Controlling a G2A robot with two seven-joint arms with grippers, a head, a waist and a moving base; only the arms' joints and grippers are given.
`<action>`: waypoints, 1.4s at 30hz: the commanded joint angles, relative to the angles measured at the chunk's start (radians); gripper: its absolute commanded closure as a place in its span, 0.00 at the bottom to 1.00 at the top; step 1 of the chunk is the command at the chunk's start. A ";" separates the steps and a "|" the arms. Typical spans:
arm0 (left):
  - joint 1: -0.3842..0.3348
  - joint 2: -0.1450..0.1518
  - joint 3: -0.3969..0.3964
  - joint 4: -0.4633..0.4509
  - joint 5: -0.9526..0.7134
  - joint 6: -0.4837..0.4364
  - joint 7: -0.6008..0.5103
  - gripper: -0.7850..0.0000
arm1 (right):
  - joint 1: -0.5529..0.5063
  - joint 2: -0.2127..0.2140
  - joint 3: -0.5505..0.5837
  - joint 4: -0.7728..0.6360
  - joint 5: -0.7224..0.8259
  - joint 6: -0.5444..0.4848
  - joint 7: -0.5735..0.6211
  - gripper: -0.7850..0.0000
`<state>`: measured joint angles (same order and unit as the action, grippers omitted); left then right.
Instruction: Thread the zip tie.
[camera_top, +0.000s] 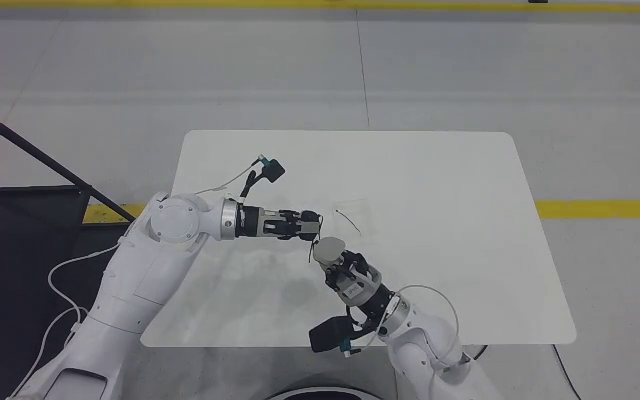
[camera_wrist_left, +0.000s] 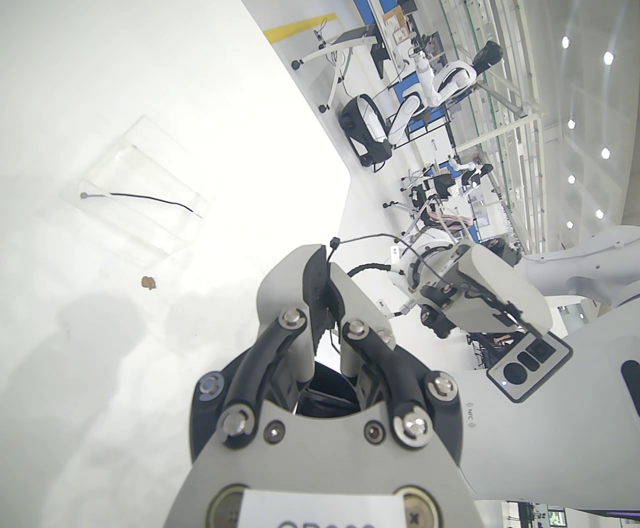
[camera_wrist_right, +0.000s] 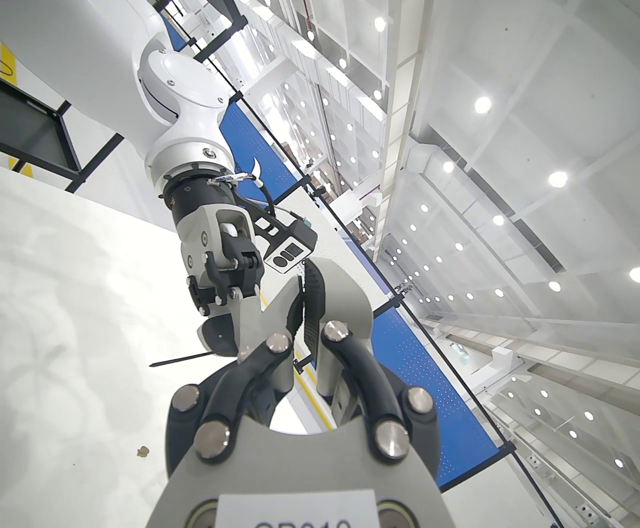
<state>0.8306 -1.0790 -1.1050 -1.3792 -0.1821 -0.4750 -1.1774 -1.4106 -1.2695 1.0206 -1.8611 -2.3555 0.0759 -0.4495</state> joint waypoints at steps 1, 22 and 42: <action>0.000 0.000 0.000 0.000 0.000 0.000 0.000 1.00 | 0.000 0.001 0.001 -0.002 -0.005 -0.015 -0.003 1.00; 0.000 0.000 0.000 0.000 0.000 0.000 0.000 1.00 | -0.001 0.015 0.008 -0.011 -0.054 -0.116 0.012 1.00; 0.002 0.000 0.000 -0.002 0.001 0.002 0.006 1.00 | 0.004 0.005 0.001 -0.003 -0.007 0.026 0.043 1.00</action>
<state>0.8306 -1.0790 -1.1050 -1.3792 -0.1821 -0.4750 -1.1773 -1.4060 -1.2640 1.0208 -1.8646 -2.3654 0.0949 -0.4060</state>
